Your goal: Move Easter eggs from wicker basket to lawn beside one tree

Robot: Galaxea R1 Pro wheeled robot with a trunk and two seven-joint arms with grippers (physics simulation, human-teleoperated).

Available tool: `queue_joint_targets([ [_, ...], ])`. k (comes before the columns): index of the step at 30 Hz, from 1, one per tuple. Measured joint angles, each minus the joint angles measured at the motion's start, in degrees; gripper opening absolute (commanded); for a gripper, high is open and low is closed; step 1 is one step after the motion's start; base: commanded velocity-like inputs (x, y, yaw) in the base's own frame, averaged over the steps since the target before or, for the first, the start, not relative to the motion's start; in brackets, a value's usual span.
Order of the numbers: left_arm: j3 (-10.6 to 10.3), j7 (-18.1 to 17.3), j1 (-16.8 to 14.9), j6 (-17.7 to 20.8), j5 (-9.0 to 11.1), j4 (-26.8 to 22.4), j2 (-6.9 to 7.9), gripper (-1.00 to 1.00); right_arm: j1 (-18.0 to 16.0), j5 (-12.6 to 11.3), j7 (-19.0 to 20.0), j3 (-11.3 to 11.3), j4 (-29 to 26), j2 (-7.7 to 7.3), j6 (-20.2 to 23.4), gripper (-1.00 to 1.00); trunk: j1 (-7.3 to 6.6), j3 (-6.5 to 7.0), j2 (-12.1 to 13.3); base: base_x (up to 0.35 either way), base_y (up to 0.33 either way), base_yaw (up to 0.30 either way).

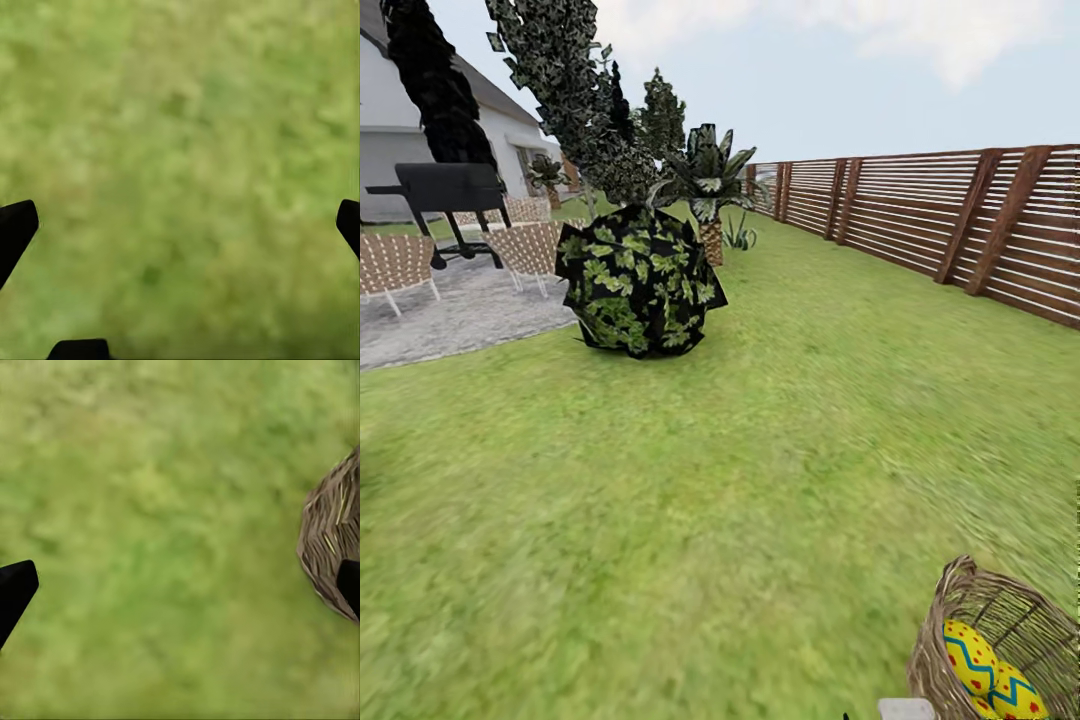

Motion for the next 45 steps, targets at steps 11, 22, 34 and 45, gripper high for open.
queue_joint_targets([
  [11, -0.06, 0.11, 0.00, -0.05, 0.01, 0.00, -0.08, 1.00, 0.00, 0.00, -0.10, 0.00, -0.02, 0.00, 0.01, 1.00, -2.40, 1.97, 4.41, 0.025, 0.201, -0.252],
  [22, -0.26, 0.04, 0.00, -0.09, 0.01, 0.05, -0.07, 1.00, 0.00, 0.00, -0.09, 0.02, -0.01, 0.00, 0.00, 1.00, -4.82, 3.95, 8.83, 0.000, 0.080, -0.252],
  [34, -0.26, -0.08, 0.00, 0.00, 0.01, 0.05, -0.01, 1.00, 0.00, 0.00, -0.09, 0.02, 0.00, 0.00, 0.00, 1.00, -7.45, 6.10, 13.64, 0.000, 0.294, -0.252],
  [45, -0.24, -0.02, 0.00, -0.01, 0.01, 0.05, -0.09, 1.00, 0.00, 0.00, -0.10, 0.02, -0.02, 0.00, 0.01, 1.00, -9.87, 8.08, 18.05, 0.000, 0.229, -0.252],
])
